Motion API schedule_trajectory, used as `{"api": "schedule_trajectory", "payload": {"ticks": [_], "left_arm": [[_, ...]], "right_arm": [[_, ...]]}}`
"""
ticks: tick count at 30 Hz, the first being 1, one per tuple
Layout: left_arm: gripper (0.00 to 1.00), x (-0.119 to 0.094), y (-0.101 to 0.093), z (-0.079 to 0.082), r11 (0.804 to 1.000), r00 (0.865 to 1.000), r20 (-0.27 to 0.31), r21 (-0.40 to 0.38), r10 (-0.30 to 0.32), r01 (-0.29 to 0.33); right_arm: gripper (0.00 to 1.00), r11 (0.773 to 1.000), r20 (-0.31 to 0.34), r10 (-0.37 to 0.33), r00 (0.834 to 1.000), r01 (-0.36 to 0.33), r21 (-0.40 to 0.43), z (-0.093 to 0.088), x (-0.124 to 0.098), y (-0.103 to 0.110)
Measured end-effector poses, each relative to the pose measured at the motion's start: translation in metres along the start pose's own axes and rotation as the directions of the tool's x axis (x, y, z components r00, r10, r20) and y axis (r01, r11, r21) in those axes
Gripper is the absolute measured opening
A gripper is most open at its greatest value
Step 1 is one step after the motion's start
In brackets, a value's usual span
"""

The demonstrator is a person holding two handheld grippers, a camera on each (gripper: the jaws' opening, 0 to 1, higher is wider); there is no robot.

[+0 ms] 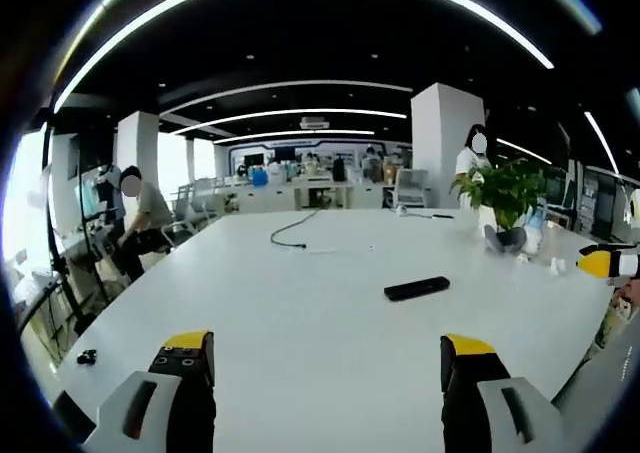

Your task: Press the specified remote control buttons in sequence, fully releasing each button before pressing the next.

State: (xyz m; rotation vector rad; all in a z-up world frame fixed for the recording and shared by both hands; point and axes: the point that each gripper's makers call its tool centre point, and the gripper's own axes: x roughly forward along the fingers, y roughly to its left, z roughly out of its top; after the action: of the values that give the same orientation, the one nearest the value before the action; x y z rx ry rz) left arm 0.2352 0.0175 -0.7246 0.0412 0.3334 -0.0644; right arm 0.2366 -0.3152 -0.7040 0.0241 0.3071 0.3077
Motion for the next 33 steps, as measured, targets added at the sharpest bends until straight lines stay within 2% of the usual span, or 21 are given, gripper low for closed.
{"api": "schedule_trajectory", "payload": {"ticks": [6, 12, 16, 20, 24, 29, 33], "left_arm": [[1.00, -0.002, -0.009, 0.002, 0.998, 1.000, 0.022, 0.057, -0.015, 0.014], [1.00, -0.004, -0.007, 0.007, 0.998, 0.999, 0.049, 0.066, -0.009, 0.006], [1.00, -0.003, -0.009, 0.005, 0.998, 0.999, 0.040, 0.056, -0.021, 0.019], [1.00, -0.001, -0.019, -0.001, 0.994, 0.999, 0.007, 0.092, -0.052, 0.051], [1.00, -0.002, -0.021, 0.001, 0.990, 0.998, 0.020, 0.127, -0.056, 0.054], [1.00, -0.003, -0.022, 0.002, 0.992, 0.998, 0.020, 0.115, -0.061, 0.059], [1.00, -0.002, -0.018, -0.003, 0.994, 0.999, -0.013, 0.094, -0.045, 0.046]], "right_arm": [[0.99, 1.000, -0.011, 0.004, 1.000, -0.005, -0.020, -0.002, 0.001, 0.003], [0.99, 1.000, -0.013, -0.001, 1.000, 0.001, -0.024, -0.003, 0.000, 0.001], [0.99, 1.000, -0.010, -0.009, 1.000, 0.009, -0.014, -0.003, 0.000, -0.002], [0.99, 1.000, -0.017, -0.005, 1.000, 0.005, -0.013, -0.004, 0.001, -0.001], [0.99, 1.000, -0.026, -0.001, 1.000, 0.000, -0.026, -0.005, 0.002, 0.001], [0.99, 1.000, -0.034, 0.002, 0.999, -0.002, -0.029, -0.007, 0.002, 0.002], [0.99, 0.999, -0.037, 0.005, 0.999, -0.006, -0.031, -0.007, 0.002, 0.002]]}}
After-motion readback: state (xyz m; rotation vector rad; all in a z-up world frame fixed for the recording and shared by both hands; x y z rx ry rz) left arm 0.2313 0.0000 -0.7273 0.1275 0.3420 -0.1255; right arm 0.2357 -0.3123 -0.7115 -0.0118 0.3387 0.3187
